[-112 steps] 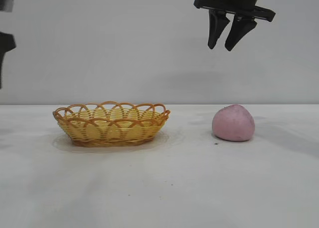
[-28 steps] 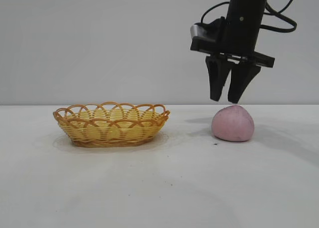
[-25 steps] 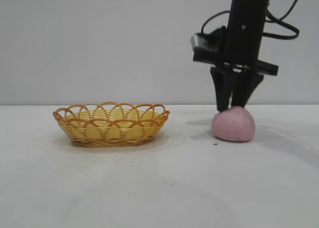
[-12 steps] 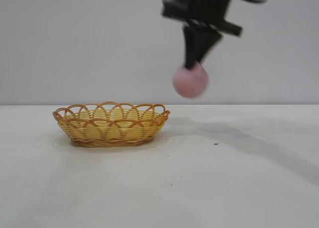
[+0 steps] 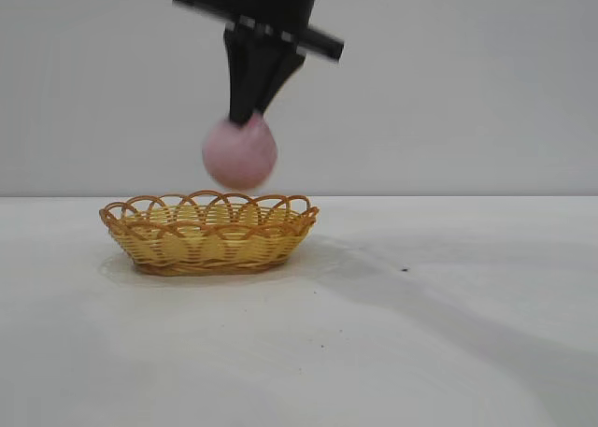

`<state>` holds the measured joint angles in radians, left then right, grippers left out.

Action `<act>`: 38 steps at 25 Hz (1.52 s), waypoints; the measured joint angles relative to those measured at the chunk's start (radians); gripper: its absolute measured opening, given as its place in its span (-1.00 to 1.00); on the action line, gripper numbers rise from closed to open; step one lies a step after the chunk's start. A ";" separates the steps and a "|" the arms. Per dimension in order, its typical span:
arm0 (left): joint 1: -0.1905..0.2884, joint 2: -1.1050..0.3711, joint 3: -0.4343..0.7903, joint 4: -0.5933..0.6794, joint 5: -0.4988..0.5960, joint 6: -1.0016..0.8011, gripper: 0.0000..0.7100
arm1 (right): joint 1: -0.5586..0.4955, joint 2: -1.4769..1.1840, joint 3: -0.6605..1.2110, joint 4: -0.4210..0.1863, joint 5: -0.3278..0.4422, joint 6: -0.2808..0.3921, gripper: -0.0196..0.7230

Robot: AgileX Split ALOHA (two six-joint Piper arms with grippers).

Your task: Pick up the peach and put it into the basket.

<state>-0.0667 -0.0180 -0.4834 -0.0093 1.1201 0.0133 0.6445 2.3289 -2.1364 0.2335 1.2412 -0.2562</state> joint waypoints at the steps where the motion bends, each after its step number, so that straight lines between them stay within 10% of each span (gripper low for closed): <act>1: 0.000 0.000 0.000 0.000 0.000 0.000 -0.18 | 0.004 0.019 0.000 0.003 0.000 0.002 -0.95; 7: 0.000 0.000 0.000 0.000 0.000 0.000 -0.18 | 0.019 0.075 0.000 0.030 -0.006 0.002 -0.95; 14: 0.000 0.000 0.000 0.000 0.000 0.000 -0.18 | 0.021 0.037 -0.074 -0.023 -0.003 0.002 -0.02; 18: 0.000 0.000 0.000 0.000 0.000 0.000 -0.18 | -0.002 -0.020 -0.125 -0.092 -0.003 0.026 0.10; 38: 0.002 0.000 0.000 0.000 0.000 0.000 -0.18 | -0.653 -0.023 -0.129 -0.113 0.001 0.162 0.05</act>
<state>-0.0650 -0.0180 -0.4834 -0.0093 1.1201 0.0133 -0.0087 2.3064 -2.2656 0.1205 1.2418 -0.0942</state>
